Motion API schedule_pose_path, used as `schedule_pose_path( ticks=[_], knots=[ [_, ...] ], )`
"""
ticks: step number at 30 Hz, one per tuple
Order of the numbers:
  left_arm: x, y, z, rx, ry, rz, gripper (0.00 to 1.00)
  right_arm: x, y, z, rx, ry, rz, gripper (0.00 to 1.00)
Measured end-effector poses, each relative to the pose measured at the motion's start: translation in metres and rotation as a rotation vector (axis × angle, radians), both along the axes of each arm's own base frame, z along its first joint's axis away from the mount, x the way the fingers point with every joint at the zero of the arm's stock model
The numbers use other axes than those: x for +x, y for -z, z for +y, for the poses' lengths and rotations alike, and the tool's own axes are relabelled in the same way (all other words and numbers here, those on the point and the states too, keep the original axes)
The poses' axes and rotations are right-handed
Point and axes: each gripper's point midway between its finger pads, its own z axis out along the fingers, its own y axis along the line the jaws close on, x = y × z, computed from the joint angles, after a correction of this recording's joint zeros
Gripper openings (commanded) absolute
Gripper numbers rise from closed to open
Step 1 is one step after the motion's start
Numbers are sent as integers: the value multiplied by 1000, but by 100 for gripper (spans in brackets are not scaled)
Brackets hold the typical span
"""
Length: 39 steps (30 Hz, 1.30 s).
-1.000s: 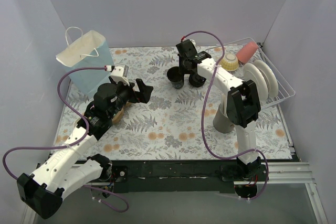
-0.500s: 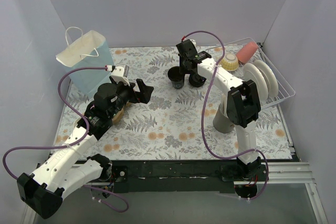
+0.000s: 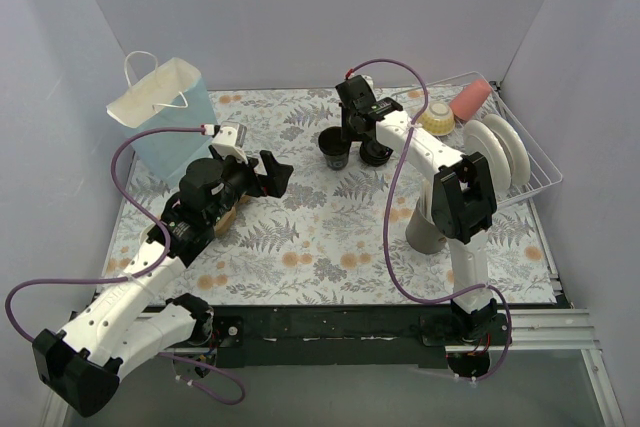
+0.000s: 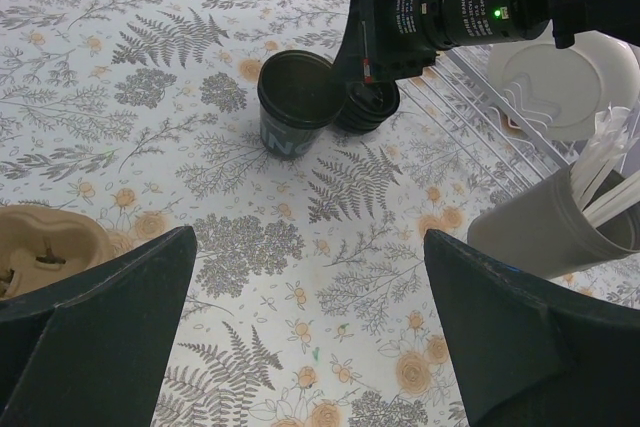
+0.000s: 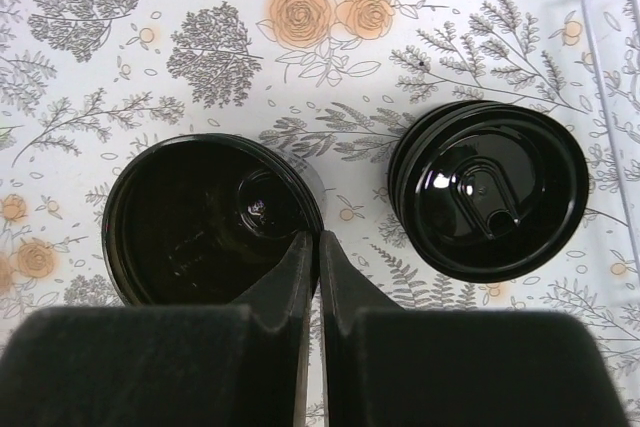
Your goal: Pack the takeout coffee
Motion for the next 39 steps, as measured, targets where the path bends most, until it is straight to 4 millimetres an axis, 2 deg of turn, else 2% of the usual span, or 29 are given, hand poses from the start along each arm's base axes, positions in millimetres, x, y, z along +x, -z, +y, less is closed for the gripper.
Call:
schedule_pose_path(
  ticks=[8, 17, 23, 27, 31, 34, 38, 39],
  knots=[
    [1, 3, -1, 6, 5, 6, 98, -2, 6, 10, 89, -10, 29, 6],
    [0, 3, -3, 6, 16, 9, 98, 1, 0, 11, 155, -1, 33, 13],
    [1, 7, -6, 11, 26, 20, 98, 1, -2, 12, 173, -4, 31, 8],
    [0, 7, -6, 11, 28, 20, 98, 1, -3, 12, 176, -7, 32, 16],
    [0, 7, -6, 10, 29, 20, 98, 0, -3, 13, 178, -11, 34, 13],
    [0, 7, -6, 10, 29, 20, 98, 0, -3, 14, 182, -16, 37, 16],
    [0, 7, -6, 11, 30, 20, 98, -1, -3, 15, 186, -22, 40, 8],
    [0, 7, -6, 11, 30, 20, 98, -1, -3, 15, 185, -23, 40, 9]
  ],
)
